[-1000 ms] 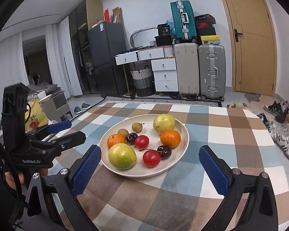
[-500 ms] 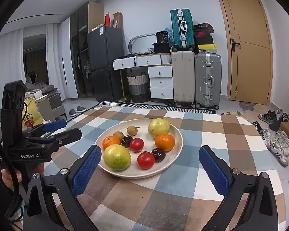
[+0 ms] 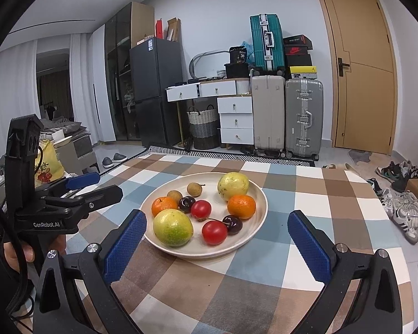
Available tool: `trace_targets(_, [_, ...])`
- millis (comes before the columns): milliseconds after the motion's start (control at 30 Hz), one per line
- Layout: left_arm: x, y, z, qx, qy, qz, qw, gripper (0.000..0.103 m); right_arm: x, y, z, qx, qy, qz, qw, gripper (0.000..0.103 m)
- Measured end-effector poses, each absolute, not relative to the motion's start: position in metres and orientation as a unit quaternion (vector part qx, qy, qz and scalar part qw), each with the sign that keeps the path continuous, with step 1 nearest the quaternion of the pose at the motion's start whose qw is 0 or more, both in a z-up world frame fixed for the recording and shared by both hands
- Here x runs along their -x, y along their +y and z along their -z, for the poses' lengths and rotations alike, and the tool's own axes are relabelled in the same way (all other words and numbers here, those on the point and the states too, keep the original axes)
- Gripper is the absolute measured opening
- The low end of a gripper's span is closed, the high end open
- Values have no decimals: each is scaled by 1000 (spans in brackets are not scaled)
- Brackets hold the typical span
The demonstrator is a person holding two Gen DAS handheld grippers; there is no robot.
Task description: Organize fruits
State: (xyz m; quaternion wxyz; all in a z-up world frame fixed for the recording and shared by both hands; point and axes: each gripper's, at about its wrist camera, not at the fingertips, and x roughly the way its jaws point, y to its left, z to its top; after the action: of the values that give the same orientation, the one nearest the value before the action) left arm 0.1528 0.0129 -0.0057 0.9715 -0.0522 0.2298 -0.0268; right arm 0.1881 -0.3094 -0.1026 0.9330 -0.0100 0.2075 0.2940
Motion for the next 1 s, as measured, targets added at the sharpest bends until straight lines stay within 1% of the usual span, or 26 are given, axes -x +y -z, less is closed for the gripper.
trace_targets(1000, [-153, 13, 6, 53, 230, 27, 971, 102, -188, -311, 102, 10, 209, -294, 933, 103])
